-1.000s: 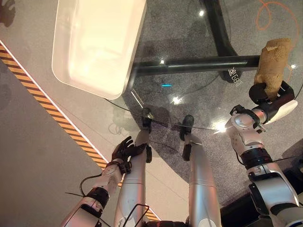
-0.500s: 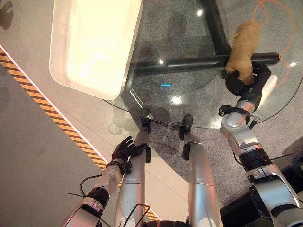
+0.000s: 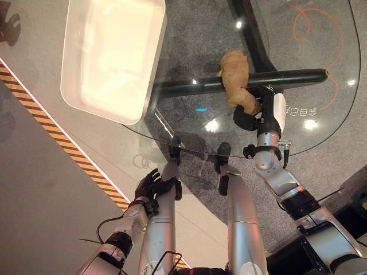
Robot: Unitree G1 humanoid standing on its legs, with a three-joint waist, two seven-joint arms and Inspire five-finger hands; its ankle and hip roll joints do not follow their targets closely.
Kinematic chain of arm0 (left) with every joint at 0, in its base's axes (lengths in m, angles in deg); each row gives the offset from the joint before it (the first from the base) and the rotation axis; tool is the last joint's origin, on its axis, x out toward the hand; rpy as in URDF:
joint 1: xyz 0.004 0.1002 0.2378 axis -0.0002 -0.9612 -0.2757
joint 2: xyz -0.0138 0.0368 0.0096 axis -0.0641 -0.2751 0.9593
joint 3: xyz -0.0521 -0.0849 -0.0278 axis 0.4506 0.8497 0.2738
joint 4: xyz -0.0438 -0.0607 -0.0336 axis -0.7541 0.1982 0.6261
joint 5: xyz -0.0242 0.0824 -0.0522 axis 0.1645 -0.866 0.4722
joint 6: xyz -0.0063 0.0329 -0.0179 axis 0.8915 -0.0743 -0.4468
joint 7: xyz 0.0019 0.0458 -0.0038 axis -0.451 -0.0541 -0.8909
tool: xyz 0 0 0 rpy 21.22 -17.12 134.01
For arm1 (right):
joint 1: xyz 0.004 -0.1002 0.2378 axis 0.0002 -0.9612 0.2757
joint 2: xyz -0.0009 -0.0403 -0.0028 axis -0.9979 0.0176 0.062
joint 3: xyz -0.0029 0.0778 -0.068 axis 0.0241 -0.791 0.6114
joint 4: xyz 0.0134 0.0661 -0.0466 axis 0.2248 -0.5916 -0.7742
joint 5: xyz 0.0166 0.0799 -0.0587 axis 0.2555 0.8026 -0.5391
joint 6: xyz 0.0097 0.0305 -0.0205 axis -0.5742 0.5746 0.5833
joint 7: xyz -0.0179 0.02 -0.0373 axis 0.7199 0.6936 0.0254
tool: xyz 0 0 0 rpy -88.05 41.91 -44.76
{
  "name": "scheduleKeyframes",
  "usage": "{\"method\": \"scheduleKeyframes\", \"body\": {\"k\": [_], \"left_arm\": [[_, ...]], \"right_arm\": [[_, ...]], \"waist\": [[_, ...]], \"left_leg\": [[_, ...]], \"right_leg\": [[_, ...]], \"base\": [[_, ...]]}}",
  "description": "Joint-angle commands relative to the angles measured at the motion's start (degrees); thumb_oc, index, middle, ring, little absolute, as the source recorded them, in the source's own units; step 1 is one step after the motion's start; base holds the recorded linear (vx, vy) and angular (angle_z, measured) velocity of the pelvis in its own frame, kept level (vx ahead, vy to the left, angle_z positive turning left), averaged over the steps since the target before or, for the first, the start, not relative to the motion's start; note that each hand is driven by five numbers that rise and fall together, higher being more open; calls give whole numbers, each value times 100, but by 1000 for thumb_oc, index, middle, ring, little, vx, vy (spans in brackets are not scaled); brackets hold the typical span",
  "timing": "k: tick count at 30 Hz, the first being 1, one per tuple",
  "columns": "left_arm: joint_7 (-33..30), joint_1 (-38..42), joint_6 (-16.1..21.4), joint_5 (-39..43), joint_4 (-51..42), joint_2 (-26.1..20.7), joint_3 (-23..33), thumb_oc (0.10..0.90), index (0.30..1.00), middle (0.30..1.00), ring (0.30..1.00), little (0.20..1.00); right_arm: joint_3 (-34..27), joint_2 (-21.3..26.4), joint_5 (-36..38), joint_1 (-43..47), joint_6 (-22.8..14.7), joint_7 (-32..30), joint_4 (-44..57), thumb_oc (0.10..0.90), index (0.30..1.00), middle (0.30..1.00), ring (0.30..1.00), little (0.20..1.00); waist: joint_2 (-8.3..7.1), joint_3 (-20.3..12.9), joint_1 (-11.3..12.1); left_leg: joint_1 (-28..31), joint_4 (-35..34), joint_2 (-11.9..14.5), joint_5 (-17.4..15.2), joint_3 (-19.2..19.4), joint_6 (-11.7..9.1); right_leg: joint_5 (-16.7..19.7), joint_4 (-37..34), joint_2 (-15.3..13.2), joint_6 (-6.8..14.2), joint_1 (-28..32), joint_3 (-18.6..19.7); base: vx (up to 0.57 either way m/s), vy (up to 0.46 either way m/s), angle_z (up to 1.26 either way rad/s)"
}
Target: Wipe the table with a cloth and put it in the basket.
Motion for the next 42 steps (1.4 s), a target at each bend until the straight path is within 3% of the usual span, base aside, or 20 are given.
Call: {"method": "scheduleKeyframes", "body": {"k": [1, 13, 22, 30, 39, 40, 41, 42], "left_arm": [[35, -636, -37, 10, -25, 381, -302, 800, 900, 900, 900, 900], [-29, -511, -183, 111, -166, 260, -368, 800, 900, 900, 900, 900], [-55, -484, -54, 150, -421, 154, -387, 800, 900, 900, 900, 900], [-79, -434, -36, 423, -646, 113, -433, 800, 900, 900, 900, 900], [30, -540, 239, 816, -992, 30, -285, 800, 900, 900, 900, 900], [14, -419, 303, 878, -1142, -25, -224, 800, 900, 900, 900, 900], [22, -538, 311, 891, -1181, -34, -253, 800, 900, 900, 900, 900], [24, -433, 370, 933, -1328, -85, -198, 800, 900, 900, 900, 900]], "right_arm": [[997, -215, -144, -210, -396, 881, 674, 100, 300, 300, 300, 200], [1289, -23, 325, -35, -630, 1732, 802, 100, 300, 300, 300, 200], [1356, 141, 588, -39, -766, 2334, 919, 100, 300, 300, 300, 200], [1224, 149, 908, -103, -953, 2158, 847, 100, 300, 300, 300, 200], [1060, 166, 982, -265, -964, 2609, 959, 100, 300, 300, 300, 200], [1028, 187, 1011, -184, -958, 2701, 992, 100, 300, 300, 300, 200], [1043, 176, 1014, -311, -964, 2713, 997, 100, 300, 300, 300, 200], [988, 216, 1032, -254, -984, 2711, 1016, 100, 300, 300, 300, 200]], "waist": [[145, -63, 102], [150, -63, 154], [143, -63, 180], [140, -63, 175], [111, -63, 165], [91, -63, 136], [101, -63, 161], [75, -63, 137]], "left_leg": [[-135, 1069, -437, -1208, 371, 175], [-179, 1171, -424, -1216, 368, 173], [-187, 1180, -424, -1199, 341, 190], [-121, 1190, -426, -1190, 323, 199], [57, 1115, -416, -1175, 293, 195], [-98, 1048, -434, -966, 314, 218], [113, 1098, -410, -1158, 283, 187], [-16, 1032, -430, -961, 310, 216]], "right_leg": [[747, -1126, 172, 259, 86, -261], [745, -1020, 92, 276, 31, -307], [748, -977, 73, 274, 10, -330], [759, -968, 66, 269, 77, -349], [738, -1011, 103, 239, 256, -366], [912, -1085, 80, 188, 121, -396], [727, -1004, 107, 229, 315, -372], [890, -1087, 84, 180, 219, -420]], "base": [[4, -2, 5], [0, 0, 0], [0, -6, 5], [-7, -8, 2], [-15, -8, 2], [0, 0, 0], [-101, -46, 4], [-37, -31, 4]]}}
